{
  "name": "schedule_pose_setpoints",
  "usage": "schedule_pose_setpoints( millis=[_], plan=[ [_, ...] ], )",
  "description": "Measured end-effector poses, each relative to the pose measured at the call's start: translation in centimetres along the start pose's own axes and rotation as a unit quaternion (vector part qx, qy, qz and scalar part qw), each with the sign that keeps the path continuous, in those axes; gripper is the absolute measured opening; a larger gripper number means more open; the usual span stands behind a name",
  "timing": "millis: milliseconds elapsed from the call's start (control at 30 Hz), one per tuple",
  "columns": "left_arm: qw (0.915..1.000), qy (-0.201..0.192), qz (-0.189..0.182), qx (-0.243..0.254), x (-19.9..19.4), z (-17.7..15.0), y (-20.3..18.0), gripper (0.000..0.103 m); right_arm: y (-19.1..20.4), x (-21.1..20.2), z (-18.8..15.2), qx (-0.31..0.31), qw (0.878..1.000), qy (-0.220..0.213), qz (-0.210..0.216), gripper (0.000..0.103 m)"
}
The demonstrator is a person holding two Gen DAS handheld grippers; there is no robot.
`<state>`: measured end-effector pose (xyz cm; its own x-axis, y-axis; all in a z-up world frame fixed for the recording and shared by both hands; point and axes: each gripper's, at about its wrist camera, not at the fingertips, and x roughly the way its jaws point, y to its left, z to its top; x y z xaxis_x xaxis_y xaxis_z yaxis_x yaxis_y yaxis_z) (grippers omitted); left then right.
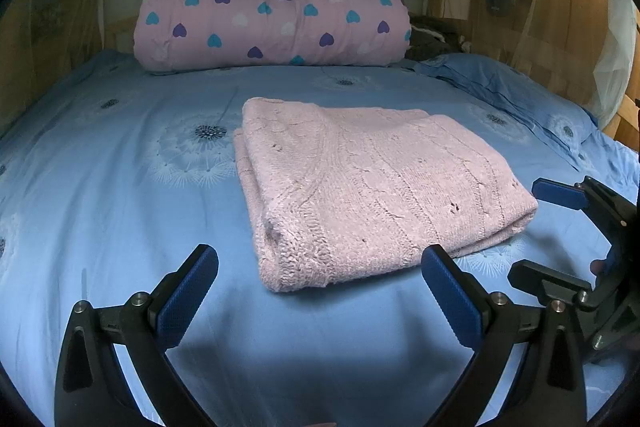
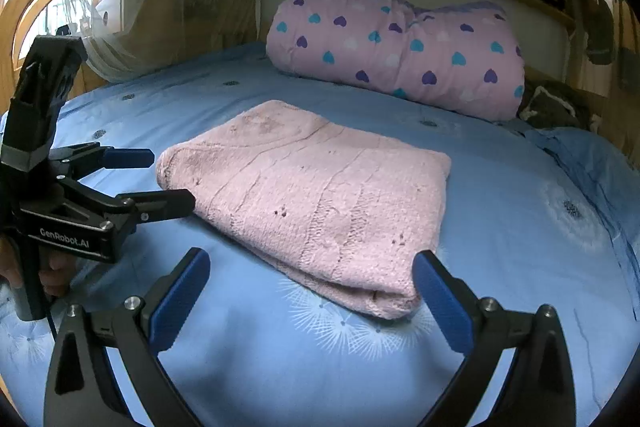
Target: Fold small clothes
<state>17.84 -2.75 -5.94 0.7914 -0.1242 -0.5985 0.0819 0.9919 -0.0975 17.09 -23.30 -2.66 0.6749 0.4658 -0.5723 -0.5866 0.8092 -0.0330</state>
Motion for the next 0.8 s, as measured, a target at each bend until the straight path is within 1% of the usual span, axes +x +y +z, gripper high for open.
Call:
schedule_pose_setpoints(
  millis=[800],
  plan=[
    [1.0, 0.001, 0.0, 0.001, -0.01, 0.04, 0.06, 0.098, 0.16, 0.22, -0.09, -0.007, 1.0, 0.005, 0.0, 0.103]
  ],
)
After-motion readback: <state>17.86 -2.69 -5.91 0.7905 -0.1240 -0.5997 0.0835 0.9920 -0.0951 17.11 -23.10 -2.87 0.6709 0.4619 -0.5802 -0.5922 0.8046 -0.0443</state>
